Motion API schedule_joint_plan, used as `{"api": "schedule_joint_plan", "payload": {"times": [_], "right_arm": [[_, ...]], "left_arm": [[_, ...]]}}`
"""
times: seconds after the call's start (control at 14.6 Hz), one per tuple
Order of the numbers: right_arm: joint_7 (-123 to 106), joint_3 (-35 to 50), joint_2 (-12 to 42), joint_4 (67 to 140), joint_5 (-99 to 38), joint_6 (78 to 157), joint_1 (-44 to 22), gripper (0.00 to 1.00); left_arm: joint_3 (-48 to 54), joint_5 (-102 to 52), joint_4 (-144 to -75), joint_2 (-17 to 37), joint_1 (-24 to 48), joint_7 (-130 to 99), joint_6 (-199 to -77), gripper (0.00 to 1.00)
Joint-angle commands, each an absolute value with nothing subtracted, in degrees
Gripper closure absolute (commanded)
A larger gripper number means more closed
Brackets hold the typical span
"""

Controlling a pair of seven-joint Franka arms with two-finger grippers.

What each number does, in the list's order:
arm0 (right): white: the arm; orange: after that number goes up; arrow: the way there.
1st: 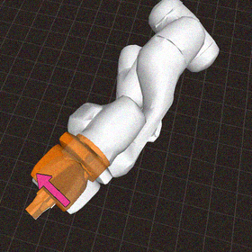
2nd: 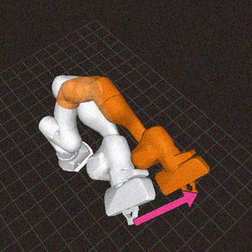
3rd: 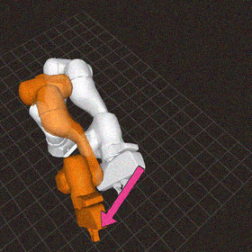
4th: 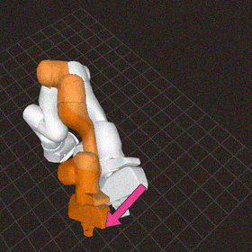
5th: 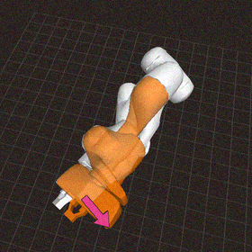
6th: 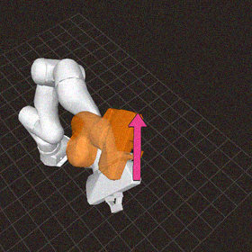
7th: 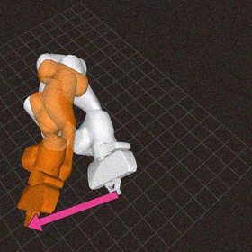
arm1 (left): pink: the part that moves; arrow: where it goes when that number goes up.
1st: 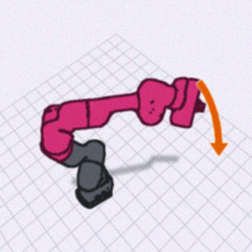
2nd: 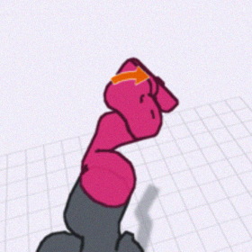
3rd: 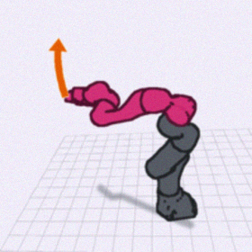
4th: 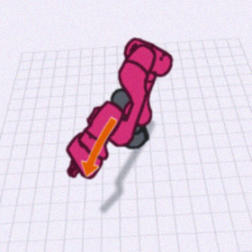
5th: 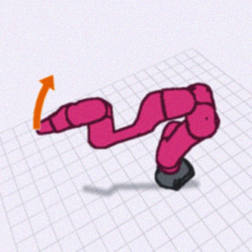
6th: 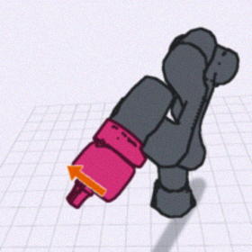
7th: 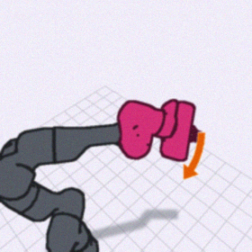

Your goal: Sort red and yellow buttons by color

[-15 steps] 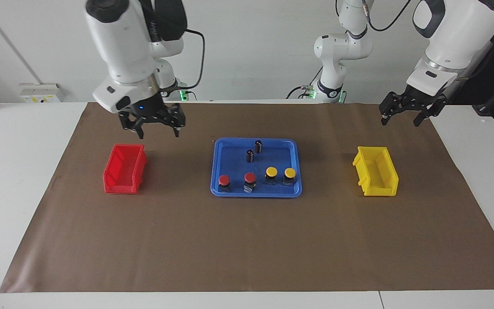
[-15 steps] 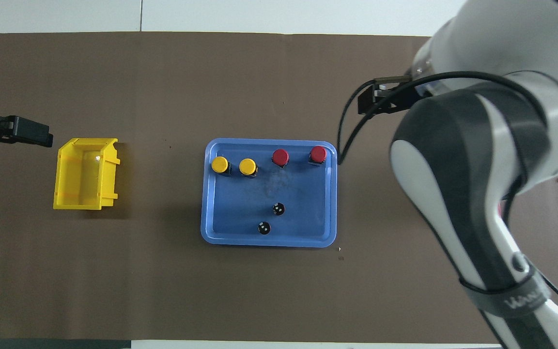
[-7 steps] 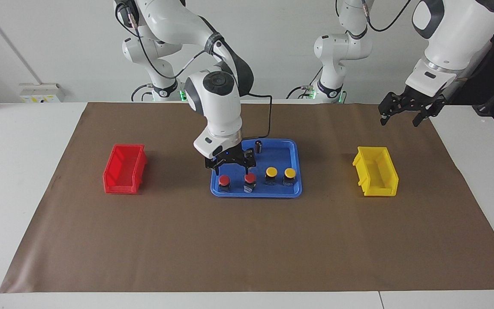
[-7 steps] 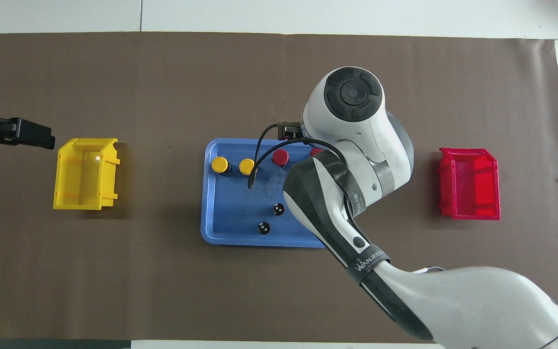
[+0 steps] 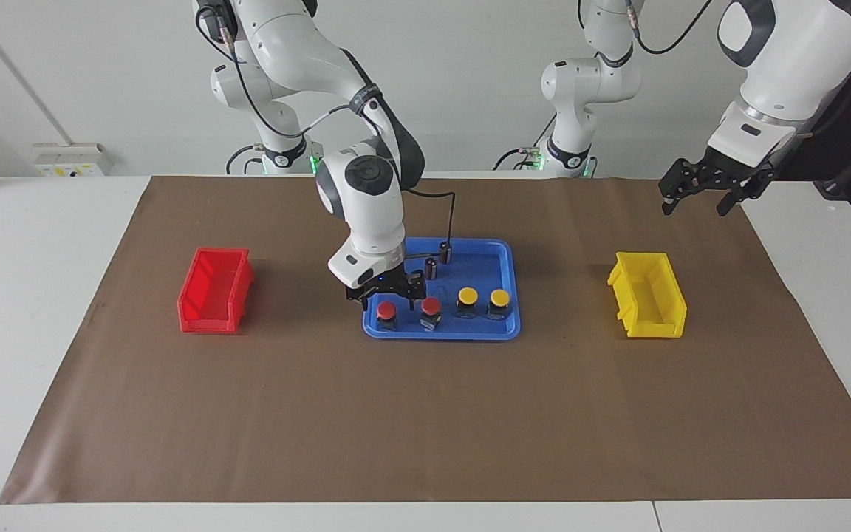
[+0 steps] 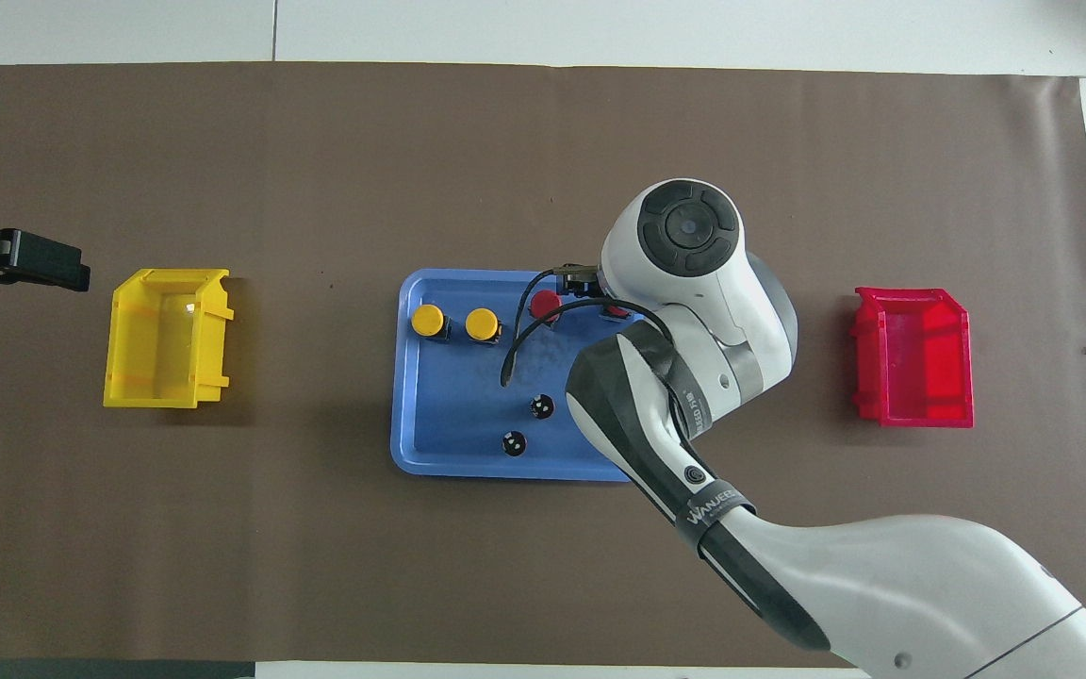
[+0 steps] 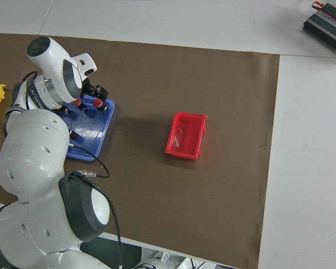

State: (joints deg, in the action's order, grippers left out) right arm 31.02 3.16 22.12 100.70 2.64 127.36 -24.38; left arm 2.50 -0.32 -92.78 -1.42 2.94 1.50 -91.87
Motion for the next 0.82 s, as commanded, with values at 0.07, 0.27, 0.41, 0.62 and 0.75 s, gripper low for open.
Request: {"api": "schedule_joint_plan", "payload": {"times": [0.07, 0.27, 0.41, 0.62, 0.75], "right_arm": [[31.20, 3.60, 22.41, 102.30, 4.04, 128.93, -24.00, 0.10], [31.11, 3.60, 22.24, 103.18, 4.04, 128.85, -24.00, 0.27], [30.85, 3.69, 22.24, 102.66, 3.96, 128.06, -23.64, 0.52], [28.58, 3.69, 22.41, 95.66, 3.08, 118.16, -21.46, 0.82], [23.93, 3.69, 21.80, 89.15, 2.29, 109.64, -18.82, 0.82]], "left_arm": [[2.72, -1.06, -94.40, -3.17, 2.20, 1.41, -91.59, 0.00], [2.72, -0.79, -94.31, -3.16, 2.20, 1.32, -91.85, 0.00], [2.72, -0.62, -94.48, -3.16, 2.20, 1.32, -92.20, 0.00], [3.07, -0.62, -98.49, -4.47, 3.16, -0.61, -97.78, 0.02], [3.69, -0.62, -106.32, -5.89, 9.28, -6.99, -106.22, 0.02]]}}
